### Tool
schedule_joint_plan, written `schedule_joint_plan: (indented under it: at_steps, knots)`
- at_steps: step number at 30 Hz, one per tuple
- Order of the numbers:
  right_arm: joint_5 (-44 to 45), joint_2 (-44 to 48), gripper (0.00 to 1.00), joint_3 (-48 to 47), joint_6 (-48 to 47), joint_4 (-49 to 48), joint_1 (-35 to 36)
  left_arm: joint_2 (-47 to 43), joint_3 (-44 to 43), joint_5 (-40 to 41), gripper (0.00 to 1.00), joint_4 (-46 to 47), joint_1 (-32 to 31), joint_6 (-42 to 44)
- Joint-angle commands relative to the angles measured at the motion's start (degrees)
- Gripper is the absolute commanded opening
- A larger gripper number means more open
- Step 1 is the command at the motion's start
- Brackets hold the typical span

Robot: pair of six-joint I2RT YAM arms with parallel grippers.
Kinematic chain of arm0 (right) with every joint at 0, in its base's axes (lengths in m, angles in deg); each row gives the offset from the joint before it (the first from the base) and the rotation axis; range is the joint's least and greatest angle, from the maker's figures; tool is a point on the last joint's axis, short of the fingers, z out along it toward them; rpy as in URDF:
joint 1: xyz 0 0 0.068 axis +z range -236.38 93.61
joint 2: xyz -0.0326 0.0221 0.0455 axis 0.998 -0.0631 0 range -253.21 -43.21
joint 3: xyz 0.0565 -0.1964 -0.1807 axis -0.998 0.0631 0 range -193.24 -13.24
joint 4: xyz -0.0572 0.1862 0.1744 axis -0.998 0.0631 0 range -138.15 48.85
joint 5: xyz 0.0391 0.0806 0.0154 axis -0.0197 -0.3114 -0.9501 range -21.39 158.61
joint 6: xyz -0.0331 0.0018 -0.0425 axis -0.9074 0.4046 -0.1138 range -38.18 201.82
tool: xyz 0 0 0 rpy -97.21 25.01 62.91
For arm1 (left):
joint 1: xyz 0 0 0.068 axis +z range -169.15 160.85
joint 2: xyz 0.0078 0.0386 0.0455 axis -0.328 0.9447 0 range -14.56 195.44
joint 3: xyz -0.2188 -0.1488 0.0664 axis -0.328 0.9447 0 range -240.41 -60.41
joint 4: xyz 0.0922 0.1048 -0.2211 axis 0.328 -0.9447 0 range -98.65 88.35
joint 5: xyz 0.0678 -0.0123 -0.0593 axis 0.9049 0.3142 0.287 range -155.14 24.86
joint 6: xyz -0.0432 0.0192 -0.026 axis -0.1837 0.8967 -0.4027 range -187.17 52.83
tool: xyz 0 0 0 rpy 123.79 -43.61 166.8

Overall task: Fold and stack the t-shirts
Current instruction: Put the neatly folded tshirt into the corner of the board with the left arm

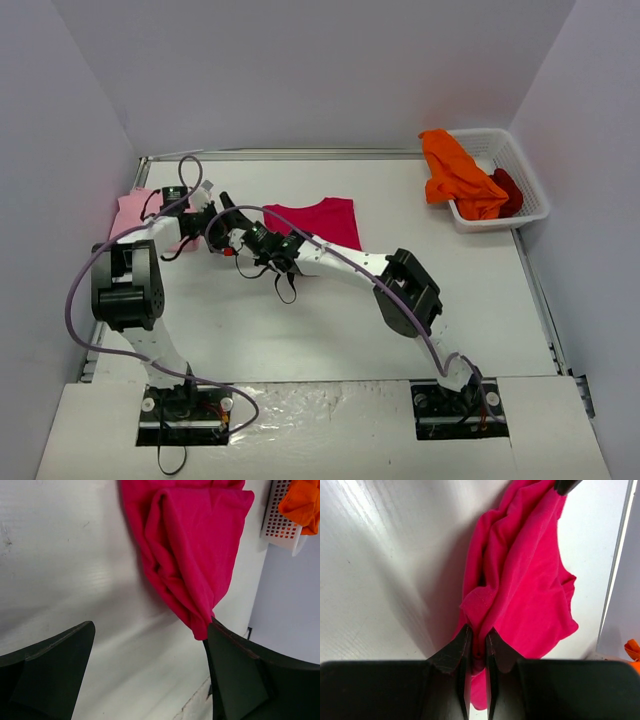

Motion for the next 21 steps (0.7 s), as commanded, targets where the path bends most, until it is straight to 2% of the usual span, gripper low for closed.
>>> schedule_joint_plan:
  at_steps: [1,7,13,21]
  knots:
    - [0.76,-1.59,0.0,-2.77,0.83,3.18,-0.17,0.42,0.53,-3.66,0.94,5.44,-0.98,-7.07]
    - [0.67,-3.7,0.0,-5.49,0.92,4.33,-0.08,2.53,1.77,-3.75,0.94,9.4,-3.0,-12.52]
    - [0.58,-4.41,0.0,-6.81,1.0,4.95,0.36,3.59,2.21,-2.17,0.94,12.83,-5.99,-14.64]
    - [0.76,-4.58,0.0,-8.66,1.27,5.74,1.06,6.22,1.33,-0.94,0.95,12.57,-7.83,-15.17]
